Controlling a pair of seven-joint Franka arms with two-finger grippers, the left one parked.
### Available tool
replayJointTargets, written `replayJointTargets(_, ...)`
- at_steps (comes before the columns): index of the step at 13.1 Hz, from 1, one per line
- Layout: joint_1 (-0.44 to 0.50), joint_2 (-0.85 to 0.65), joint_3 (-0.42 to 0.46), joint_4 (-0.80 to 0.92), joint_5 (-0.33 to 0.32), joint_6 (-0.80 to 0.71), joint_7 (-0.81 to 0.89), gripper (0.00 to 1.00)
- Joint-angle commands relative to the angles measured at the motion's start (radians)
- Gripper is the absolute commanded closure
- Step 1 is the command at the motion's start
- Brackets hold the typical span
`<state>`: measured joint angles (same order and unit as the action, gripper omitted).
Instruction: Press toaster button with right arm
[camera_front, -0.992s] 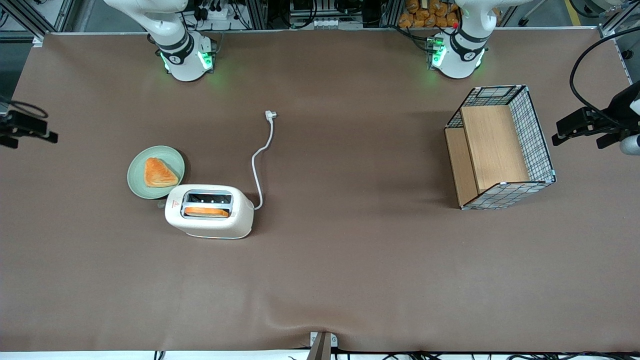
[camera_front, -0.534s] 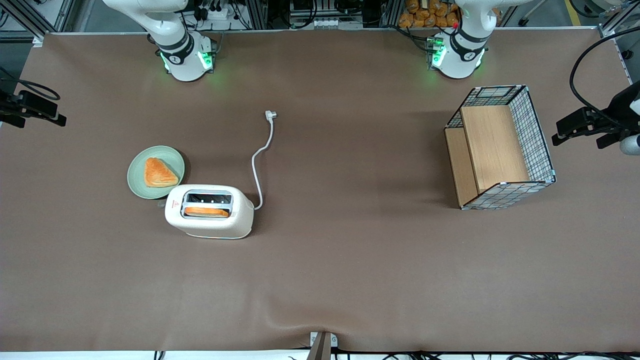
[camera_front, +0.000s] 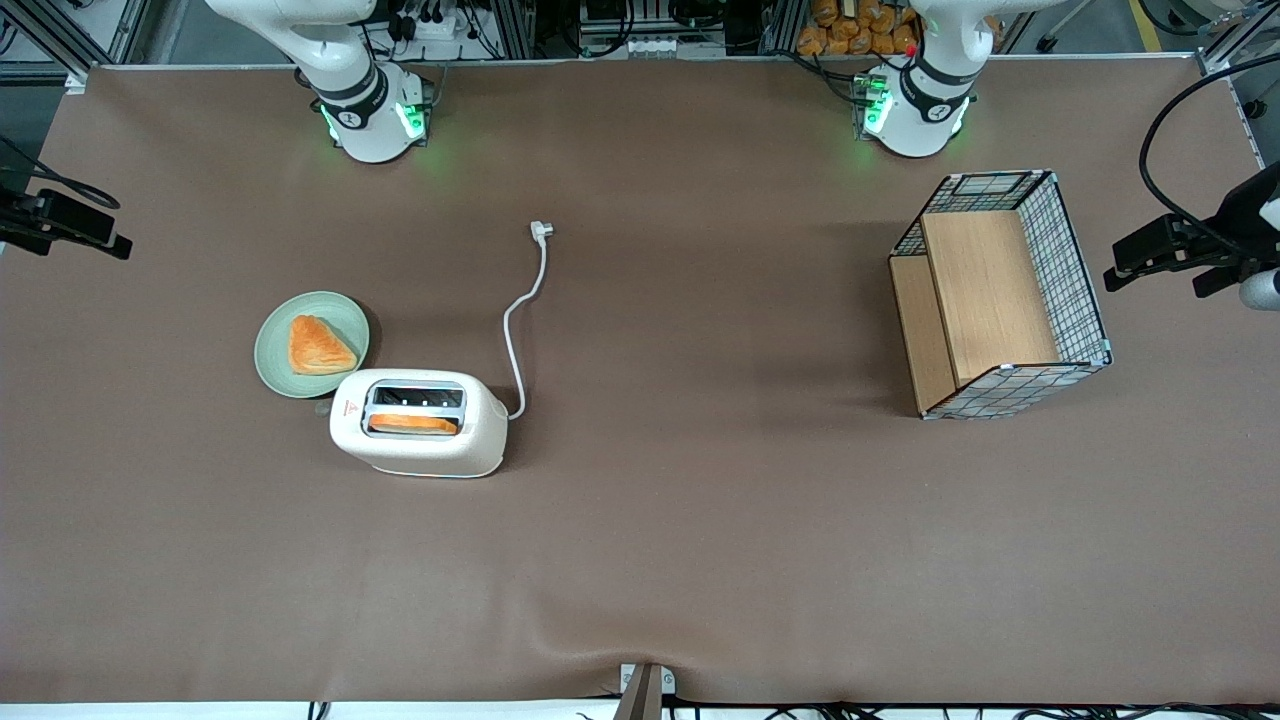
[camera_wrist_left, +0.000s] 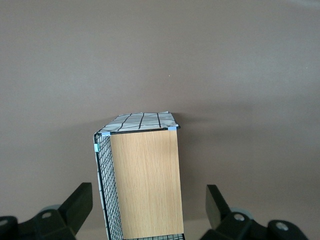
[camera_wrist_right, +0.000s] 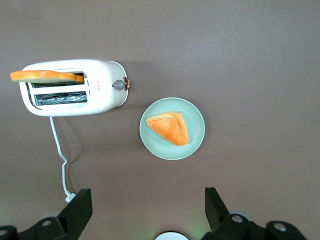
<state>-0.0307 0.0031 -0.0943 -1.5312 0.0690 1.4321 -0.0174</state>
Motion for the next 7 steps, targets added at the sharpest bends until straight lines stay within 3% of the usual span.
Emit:
replayJointTargets(1, 0.009, -0.026, -0.001, -0.017, -0.034, -0.006, 0.020, 0.00)
replayJointTargets(7, 0.003, -0.012, -0.012, 0.025, -0.031, -0.042, 0.019, 0.00)
